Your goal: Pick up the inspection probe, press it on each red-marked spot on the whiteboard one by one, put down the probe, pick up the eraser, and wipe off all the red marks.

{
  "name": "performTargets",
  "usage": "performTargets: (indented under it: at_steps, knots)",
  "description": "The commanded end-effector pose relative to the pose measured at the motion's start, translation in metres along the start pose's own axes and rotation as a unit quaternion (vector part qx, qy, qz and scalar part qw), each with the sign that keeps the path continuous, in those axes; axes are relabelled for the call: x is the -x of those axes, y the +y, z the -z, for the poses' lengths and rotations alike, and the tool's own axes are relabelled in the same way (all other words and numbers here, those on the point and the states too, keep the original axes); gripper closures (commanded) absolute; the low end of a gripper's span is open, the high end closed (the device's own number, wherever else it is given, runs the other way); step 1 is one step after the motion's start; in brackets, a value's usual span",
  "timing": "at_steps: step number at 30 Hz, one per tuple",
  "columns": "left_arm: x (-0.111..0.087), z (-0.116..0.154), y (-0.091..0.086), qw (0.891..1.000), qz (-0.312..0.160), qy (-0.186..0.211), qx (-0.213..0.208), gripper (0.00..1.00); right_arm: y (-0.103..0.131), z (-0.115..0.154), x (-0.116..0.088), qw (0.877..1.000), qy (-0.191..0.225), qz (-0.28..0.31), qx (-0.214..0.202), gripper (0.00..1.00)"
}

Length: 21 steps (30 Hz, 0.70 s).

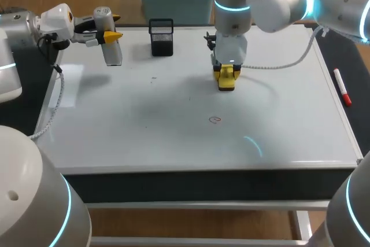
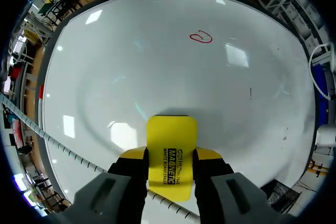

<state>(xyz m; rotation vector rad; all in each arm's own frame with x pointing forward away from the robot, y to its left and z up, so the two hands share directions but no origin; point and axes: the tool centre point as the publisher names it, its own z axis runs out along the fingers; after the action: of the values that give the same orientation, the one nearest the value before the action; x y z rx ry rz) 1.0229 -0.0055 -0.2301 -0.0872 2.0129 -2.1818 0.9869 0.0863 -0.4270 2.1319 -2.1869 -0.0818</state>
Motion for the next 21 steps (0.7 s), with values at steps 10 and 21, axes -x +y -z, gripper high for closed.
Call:
performTargets:
  at_steps: [10,21]
  knots:
    - [-0.001,0.0,-0.001,1.0,-0.001,-0.001,0.0,1.0,0.003,0.007,-0.035,1.0,-0.013,-0.019,-0.005,1.0]
    - [-0.001,0.0,-0.001,1.0,-0.001,-0.001,0.0,1.0,-0.015,0.045,-0.087,0.998,-0.023,-0.049,-0.022,1.0]
